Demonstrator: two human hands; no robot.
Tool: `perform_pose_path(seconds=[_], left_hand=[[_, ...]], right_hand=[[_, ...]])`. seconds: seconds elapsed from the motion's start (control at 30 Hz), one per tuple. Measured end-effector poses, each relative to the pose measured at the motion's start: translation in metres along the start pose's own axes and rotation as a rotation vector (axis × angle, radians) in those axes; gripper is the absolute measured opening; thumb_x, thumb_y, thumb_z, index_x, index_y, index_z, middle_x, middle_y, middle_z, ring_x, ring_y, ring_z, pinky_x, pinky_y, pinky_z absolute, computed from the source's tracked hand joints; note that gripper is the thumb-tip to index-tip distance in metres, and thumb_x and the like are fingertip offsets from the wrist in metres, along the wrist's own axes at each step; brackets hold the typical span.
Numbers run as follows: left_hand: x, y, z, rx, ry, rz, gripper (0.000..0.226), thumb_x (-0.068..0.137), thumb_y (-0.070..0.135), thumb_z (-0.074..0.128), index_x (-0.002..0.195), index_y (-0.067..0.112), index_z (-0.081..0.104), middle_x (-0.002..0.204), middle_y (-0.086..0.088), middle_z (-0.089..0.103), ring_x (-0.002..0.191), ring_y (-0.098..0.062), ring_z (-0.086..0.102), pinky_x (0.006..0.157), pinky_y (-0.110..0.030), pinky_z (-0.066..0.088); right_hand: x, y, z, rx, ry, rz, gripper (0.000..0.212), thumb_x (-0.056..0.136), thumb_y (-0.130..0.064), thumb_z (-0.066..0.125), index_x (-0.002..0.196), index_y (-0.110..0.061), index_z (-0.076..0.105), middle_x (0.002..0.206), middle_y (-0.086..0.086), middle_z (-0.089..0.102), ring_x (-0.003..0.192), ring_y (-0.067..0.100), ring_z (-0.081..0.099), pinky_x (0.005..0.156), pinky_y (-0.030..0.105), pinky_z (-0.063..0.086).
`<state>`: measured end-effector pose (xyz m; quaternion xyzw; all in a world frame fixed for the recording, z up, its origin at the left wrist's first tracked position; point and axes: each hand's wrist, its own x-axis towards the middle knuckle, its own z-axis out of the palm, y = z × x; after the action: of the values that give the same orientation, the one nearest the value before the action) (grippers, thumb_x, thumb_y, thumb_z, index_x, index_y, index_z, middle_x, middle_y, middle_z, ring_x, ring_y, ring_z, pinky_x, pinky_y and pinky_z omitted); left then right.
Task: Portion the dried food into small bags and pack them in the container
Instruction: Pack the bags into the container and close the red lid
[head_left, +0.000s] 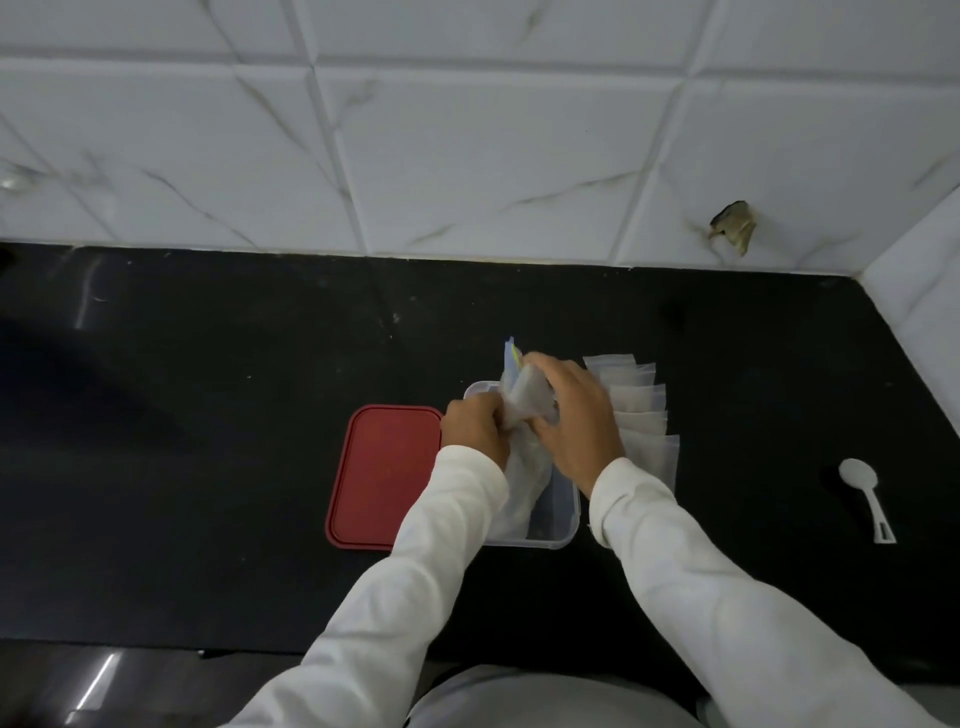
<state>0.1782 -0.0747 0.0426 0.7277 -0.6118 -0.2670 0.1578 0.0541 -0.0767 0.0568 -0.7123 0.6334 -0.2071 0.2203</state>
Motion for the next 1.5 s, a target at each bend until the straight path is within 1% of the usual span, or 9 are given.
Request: perform_pose_path(seconds=[0.27,0.43,0.67,0.83,1.03,1.17,1.27,1.37,1.5], left_hand=[[-0.013,0.000,0.013,0.104,-0.091,0.007,0.042,0.097,0.017,0.057,0.136,0.008,0.044,0.130,-0.012,0.057,0.110,-0.032,0.062,0.088,-0.034,0.048],[-0.028,-0.003,0.021,0.060,-0.105,0.081,0.085,0.090,0.018,0.068,0.155,0.007,0.014,0.161,-0.011,0.022,0.140,-0.027,0.041,0.112,-0.033,0.038],[-0.027,-0.017,0.033,0.322,0.089,0.347,0.091,0.046,0.008,0.095,0.128,-0.010,0.059,0.133,-0.027,0.059,0.121,-0.039,0.060,0.098,-0.041,0.045],[-0.017,-0.013,0.033,0.620,-0.349,0.277,0.079,0.101,0.027,0.050,0.156,0.004,-0.002,0.166,-0.014,-0.001,0.154,-0.028,-0.002,0.125,-0.039,0.005],[-0.017,0.000,0.029,0.796,-0.574,0.175,0.094,0.097,0.044,0.048,0.155,0.008,-0.016,0.164,-0.013,-0.019,0.153,-0.028,-0.009,0.125,-0.044,0.002],[-0.022,0.000,0.022,0.764,-0.522,0.203,0.088,0.100,0.044,0.044,0.156,0.010,-0.015,0.165,-0.012,-0.017,0.153,-0.028,-0.011,0.124,-0.044,-0.001],[-0.034,0.007,0.018,0.730,-0.443,0.171,0.087,0.100,0.047,0.042,0.156,0.011,-0.015,0.164,-0.009,-0.021,0.152,-0.027,-0.016,0.124,-0.046,-0.003],[-0.044,0.025,0.016,0.669,-0.380,0.107,0.082,0.102,0.041,0.041,0.157,0.009,-0.009,0.164,-0.009,-0.019,0.152,-0.028,-0.017,0.124,-0.049,0.000],[-0.058,0.065,0.015,0.530,-0.157,0.185,0.075,0.099,0.030,0.052,0.157,0.010,0.009,0.165,-0.014,-0.004,0.153,-0.033,-0.002,0.123,-0.047,0.010]], right_hand=[[-0.012,0.000,0.009,-0.441,-0.255,-0.151,0.061,0.093,-0.029,0.061,0.145,-0.014,0.034,0.147,0.008,0.037,0.132,0.022,0.042,0.106,0.031,0.038],[-0.014,-0.005,0.020,-0.571,-0.338,-0.158,0.076,0.090,-0.027,0.065,0.151,-0.012,0.022,0.155,0.014,0.024,0.141,0.028,0.031,0.103,0.036,0.044],[-0.019,-0.007,0.023,-0.637,-0.457,-0.169,0.059,0.105,-0.017,0.033,0.152,0.000,0.001,0.160,0.021,0.006,0.145,0.032,0.022,0.114,0.037,0.027],[-0.020,0.004,0.032,-0.727,-0.514,-0.236,0.066,0.102,-0.019,0.039,0.153,-0.001,0.001,0.162,0.017,-0.002,0.149,0.029,0.000,0.119,0.036,0.003],[-0.025,0.018,0.048,-0.896,-0.583,-0.295,0.085,0.100,-0.045,0.035,0.150,-0.005,-0.021,0.158,0.021,-0.022,0.146,0.038,-0.015,0.120,0.049,-0.004],[-0.026,0.016,0.019,-0.619,-0.647,-0.343,0.080,0.099,-0.037,0.048,0.154,-0.007,-0.001,0.162,0.012,-0.009,0.149,0.028,-0.005,0.122,0.041,0.005],[-0.039,0.022,-0.016,-0.260,-0.609,-0.282,0.060,0.097,-0.026,0.054,0.149,-0.010,0.029,0.154,0.005,0.031,0.141,0.025,0.033,0.116,0.032,0.028],[-0.061,0.047,-0.049,-0.092,-0.364,-0.336,0.039,0.100,-0.026,0.050,0.138,-0.022,0.050,0.142,-0.009,0.047,0.128,0.004,0.046,0.108,0.024,0.039],[-0.086,0.101,-0.062,0.184,0.017,-0.094,0.024,0.095,-0.023,0.057,0.117,-0.022,0.066,0.122,-0.009,0.063,0.111,-0.006,0.056,0.096,0.013,0.046]])
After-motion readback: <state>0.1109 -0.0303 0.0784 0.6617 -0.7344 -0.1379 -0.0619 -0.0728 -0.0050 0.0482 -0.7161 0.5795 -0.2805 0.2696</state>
